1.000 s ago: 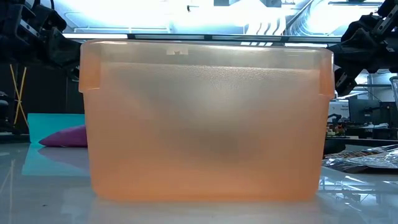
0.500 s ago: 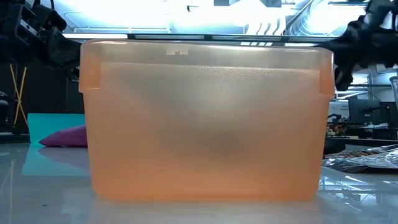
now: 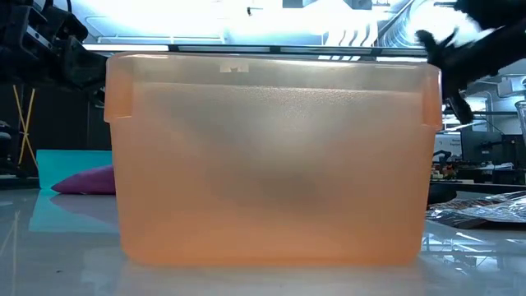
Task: Sort spices by type
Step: Put the top orange seasoning pack into the blue bin
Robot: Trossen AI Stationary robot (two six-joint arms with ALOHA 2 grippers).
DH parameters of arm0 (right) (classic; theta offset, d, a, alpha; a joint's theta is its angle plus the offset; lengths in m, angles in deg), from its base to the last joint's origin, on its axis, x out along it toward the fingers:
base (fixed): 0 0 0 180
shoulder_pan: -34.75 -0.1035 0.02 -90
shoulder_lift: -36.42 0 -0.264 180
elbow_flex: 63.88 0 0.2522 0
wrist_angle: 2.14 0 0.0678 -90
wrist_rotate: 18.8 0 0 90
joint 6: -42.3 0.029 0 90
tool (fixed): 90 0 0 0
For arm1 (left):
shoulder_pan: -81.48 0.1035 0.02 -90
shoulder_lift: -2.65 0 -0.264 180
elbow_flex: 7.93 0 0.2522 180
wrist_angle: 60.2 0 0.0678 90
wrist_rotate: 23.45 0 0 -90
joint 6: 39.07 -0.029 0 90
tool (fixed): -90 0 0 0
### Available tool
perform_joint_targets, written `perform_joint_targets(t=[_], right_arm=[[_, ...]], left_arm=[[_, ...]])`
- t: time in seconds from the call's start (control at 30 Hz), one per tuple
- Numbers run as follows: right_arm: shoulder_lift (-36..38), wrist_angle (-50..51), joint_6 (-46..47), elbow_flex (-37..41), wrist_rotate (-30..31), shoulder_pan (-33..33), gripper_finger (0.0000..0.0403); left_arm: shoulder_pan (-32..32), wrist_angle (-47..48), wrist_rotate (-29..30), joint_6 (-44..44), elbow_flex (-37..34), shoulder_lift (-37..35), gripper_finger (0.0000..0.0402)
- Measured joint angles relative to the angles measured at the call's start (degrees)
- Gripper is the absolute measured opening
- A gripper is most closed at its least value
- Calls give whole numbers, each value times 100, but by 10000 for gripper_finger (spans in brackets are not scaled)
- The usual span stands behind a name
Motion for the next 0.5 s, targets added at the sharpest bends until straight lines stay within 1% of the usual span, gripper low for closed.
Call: perform_joint_targets(t=[0.03,0.1,0.2,0.23,0.37,0.5], right_arm=[[-289,226,-45,-134,-326,276,5],[-838,349,-363,-364,-907,798,16],[-1687,347,-877,-696,-1383,1437,48],[-1962,381,-1008,-809,-1464,1615,62],[-3062,527,-1488,-1347,-1471,2139,127],[-4095,795,-1598,-1962,-1458,2399,186]], left_arm=[[1,-1,1,-1,2,0,1],[-1,0,0,0,1,0,1],[1,-1,0,-1,0,0,1],[1,-1,0,-1,-1,0,1],[0,-1,1,-1,0,-1,1],[-1,-1,0,-1,-1,0,1]])
